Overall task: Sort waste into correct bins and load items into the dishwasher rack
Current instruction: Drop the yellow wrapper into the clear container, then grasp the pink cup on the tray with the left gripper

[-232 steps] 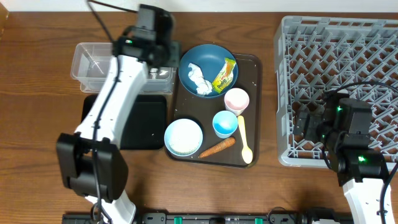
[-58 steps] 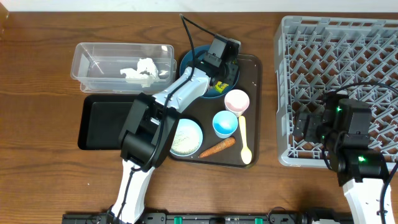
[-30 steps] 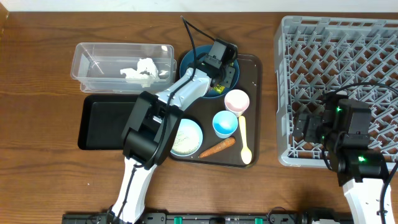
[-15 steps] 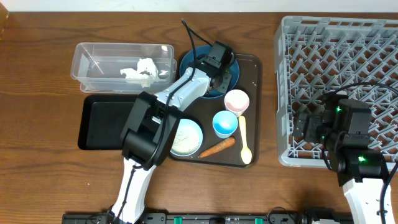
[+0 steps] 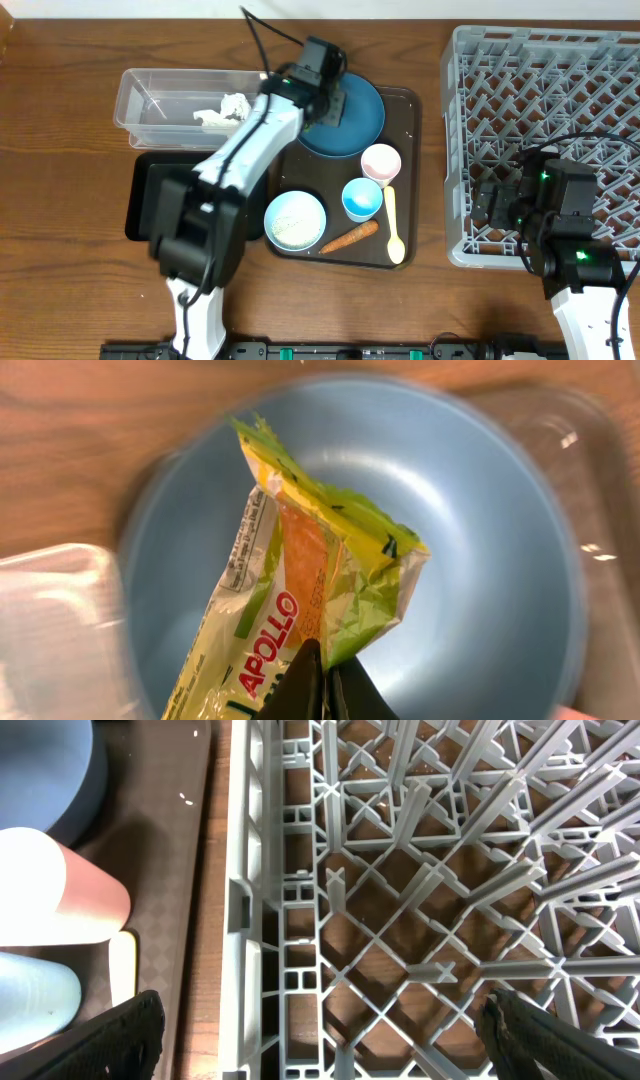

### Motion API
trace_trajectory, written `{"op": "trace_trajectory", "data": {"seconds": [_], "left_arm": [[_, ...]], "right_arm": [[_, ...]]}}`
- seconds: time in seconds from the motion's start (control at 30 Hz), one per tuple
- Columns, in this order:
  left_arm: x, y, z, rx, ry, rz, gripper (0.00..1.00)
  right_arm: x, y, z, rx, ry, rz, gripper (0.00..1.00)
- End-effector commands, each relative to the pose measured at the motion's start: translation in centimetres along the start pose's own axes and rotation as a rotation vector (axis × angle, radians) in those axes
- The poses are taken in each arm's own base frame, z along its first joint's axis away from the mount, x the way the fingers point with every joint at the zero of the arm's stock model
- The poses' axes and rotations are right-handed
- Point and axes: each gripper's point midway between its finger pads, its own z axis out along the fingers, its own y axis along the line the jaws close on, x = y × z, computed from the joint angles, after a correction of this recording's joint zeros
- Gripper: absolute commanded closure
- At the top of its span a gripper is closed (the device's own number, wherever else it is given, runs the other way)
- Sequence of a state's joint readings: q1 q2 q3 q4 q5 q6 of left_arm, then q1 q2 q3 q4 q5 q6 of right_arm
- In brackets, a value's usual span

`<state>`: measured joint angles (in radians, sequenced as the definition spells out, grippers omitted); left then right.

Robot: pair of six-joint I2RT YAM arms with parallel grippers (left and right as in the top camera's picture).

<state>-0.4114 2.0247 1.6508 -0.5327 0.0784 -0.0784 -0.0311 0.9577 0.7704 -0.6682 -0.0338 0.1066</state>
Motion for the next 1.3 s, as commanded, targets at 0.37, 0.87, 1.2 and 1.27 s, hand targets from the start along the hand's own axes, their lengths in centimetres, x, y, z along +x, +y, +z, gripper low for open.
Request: {"op": "trace_trajectory", "data": {"seconds": [0.37, 0.87, 1.2, 1.27], "left_arm": [[-1.3, 11.0, -7.1, -0.147, -0.056, -0.19, 0.94], [1.0, 15.4, -7.7, -0.201, 0.012, -0.275, 0.53], [0.3, 14.3, -8.4, -0.144, -0.009, -0.272, 0.46], [-0.2, 12.7, -9.0, -0.073, -0.026, -0.262, 0.47]], "right_arm": [[-0.7, 0.5, -0.4, -0.016, -0.019, 0.005, 0.01], [-0.8, 0.5, -0.4, -0.016, -0.02, 0.006, 0.01], [-0.8, 0.5, -0.4, -0.016, -0.02, 0.005, 0.01], [-0.8, 0.5, -0.4, -0.016, -0.021, 0.005, 0.01]]}}
